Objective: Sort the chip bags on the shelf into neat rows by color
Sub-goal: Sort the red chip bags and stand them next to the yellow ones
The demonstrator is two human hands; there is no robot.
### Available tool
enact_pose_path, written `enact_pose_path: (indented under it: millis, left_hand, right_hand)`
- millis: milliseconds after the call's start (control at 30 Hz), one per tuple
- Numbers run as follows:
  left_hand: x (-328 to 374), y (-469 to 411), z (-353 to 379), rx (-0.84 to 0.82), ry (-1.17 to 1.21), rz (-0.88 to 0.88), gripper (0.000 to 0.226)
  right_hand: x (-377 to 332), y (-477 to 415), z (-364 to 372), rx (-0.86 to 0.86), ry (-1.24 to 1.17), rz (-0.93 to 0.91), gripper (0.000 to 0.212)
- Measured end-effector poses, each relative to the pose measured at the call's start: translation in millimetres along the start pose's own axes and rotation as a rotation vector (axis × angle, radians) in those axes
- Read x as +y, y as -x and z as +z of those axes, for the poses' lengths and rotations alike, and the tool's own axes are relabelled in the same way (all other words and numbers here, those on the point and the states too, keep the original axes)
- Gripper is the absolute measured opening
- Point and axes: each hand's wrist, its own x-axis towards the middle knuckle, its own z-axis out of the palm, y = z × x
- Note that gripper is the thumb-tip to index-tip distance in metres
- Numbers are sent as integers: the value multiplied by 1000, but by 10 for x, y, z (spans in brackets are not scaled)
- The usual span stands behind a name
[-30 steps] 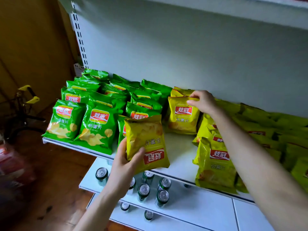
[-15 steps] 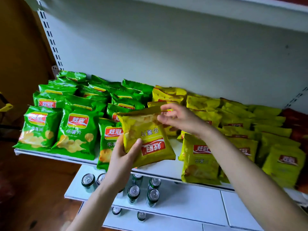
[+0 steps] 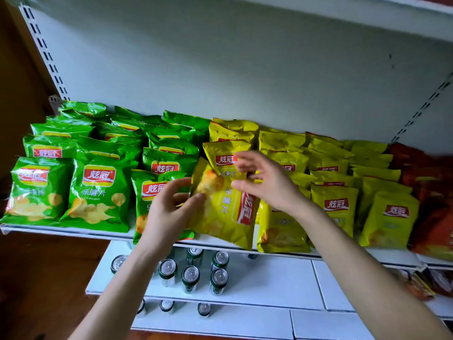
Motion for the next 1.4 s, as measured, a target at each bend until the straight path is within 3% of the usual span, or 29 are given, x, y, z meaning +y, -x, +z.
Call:
enact_pose_path:
  millis: [100,167,267,367,467,600,667,733,900,1000,1267,1400]
  left_hand:
    - [-43,-43,9,180,171,-16,22]
    - [-55,-78,74,231,283,-28,21]
    - [-54,-113,204,256,354,-27,18]
    - [-57,-116,305,204,394,-6,15]
    - [-192,-113,438,172,215,66,13]
    - [-709,-34,565,92,-315,260,25]
    - [-1017,-18,582,-21,-651,443,23]
    - [-1239,-4,594,-140,-830,571,20]
    - [-1394,-5,596,-167,-961,658,19]
    - [-1407,4,584,-186,-965,688,19]
    - [-1419,8,581,-137,-965,770,24]
    - [-1381,-14,549,-170,-1022,797,28]
  right_hand:
    - [37,9,-59,325,-61,107,54]
    - [45,27,-49,307,-131,222,50]
    - [63,38,-8,166,-344,267,13]
    - [115,-60,-166,213,-300,205,16]
    - [101,-233,-401,205,-154,163,16]
    - [17,-607,-698,223,103,8,24]
    - [-1,-812,-745,145,207,-6,25]
    - [54,-1001,-688,-2,312,8,26]
    - [308,-1234,-332,-277,612,-15,37]
    - [473,-1228,-150,-344,701,-42,36]
    - [569,-1068,-92,-232,699,-102,38]
    - [440,-967,-162,-16,635,-183,30]
